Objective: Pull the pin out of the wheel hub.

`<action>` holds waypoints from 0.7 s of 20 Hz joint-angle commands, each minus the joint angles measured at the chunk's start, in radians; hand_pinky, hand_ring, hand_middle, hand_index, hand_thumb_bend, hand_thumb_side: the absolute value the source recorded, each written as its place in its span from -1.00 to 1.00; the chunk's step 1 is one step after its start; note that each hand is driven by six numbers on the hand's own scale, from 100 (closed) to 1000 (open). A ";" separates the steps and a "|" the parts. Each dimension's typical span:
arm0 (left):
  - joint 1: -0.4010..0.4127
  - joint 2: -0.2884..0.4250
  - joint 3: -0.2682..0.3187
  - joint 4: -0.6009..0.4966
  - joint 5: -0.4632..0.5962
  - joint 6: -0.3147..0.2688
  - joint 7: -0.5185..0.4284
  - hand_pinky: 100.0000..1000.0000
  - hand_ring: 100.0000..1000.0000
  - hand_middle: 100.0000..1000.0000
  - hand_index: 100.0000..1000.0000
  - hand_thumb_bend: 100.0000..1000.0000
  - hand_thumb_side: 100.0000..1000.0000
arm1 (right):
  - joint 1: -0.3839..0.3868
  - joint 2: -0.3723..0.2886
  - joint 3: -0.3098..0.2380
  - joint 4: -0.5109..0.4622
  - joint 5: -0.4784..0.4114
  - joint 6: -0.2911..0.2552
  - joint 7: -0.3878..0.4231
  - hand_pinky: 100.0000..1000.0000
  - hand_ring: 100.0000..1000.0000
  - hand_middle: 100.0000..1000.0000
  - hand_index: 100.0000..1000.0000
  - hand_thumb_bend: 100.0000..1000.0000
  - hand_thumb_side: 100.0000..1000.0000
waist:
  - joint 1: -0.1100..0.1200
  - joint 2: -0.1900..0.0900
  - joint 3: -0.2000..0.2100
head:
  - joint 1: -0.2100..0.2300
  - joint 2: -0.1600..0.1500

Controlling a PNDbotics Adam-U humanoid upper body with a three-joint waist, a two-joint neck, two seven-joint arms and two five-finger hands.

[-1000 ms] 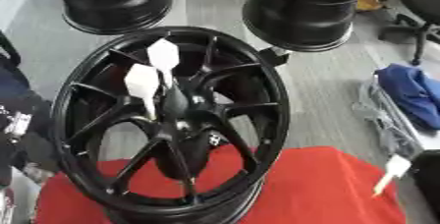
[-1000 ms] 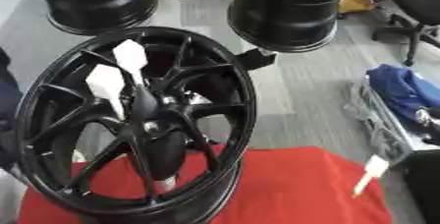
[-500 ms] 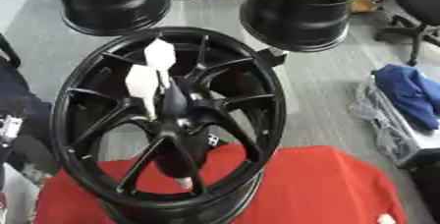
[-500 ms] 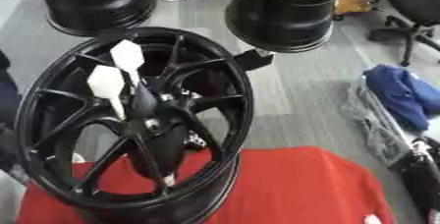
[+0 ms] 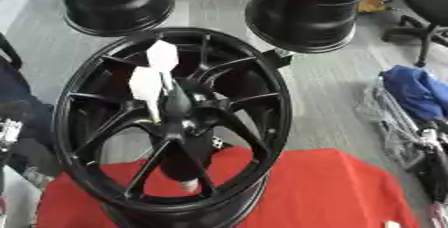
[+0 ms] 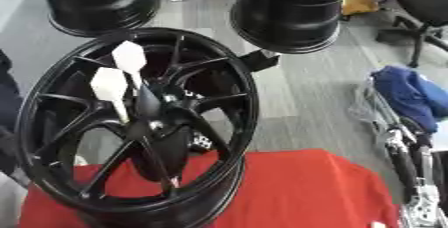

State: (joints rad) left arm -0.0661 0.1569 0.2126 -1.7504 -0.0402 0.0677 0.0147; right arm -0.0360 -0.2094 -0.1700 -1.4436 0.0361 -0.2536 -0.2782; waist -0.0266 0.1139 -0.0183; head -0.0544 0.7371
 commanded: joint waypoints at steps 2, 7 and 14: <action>-0.011 0.005 -0.007 -0.011 0.007 -0.001 -0.006 0.08 0.28 0.22 0.31 0.38 0.22 | -0.011 -0.007 0.067 -0.040 0.028 0.001 -0.079 0.35 0.54 0.84 0.70 -1.00 0.31 | 0.004 -0.006 0.000 | -0.005 0.005; -0.012 0.005 -0.011 -0.011 0.010 -0.002 -0.007 0.08 0.28 0.22 0.31 0.37 0.22 | -0.010 -0.009 0.137 -0.065 0.057 0.001 -0.168 0.35 0.54 0.84 0.70 -1.00 0.30 | 0.007 -0.005 0.005 | -0.008 0.007; -0.014 0.006 -0.016 -0.010 0.011 -0.002 -0.012 0.08 0.28 0.22 0.32 0.37 0.22 | -0.016 -0.008 0.169 -0.089 0.077 0.002 -0.188 0.35 0.54 0.84 0.70 -1.00 0.29 | 0.008 -0.005 0.007 | -0.004 0.011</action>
State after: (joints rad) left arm -0.0702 0.1526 0.2000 -1.7499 -0.0347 0.0668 0.0054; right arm -0.0439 -0.2056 -0.0029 -1.5054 0.1052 -0.2506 -0.4624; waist -0.0207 0.1153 -0.0118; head -0.0589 0.7455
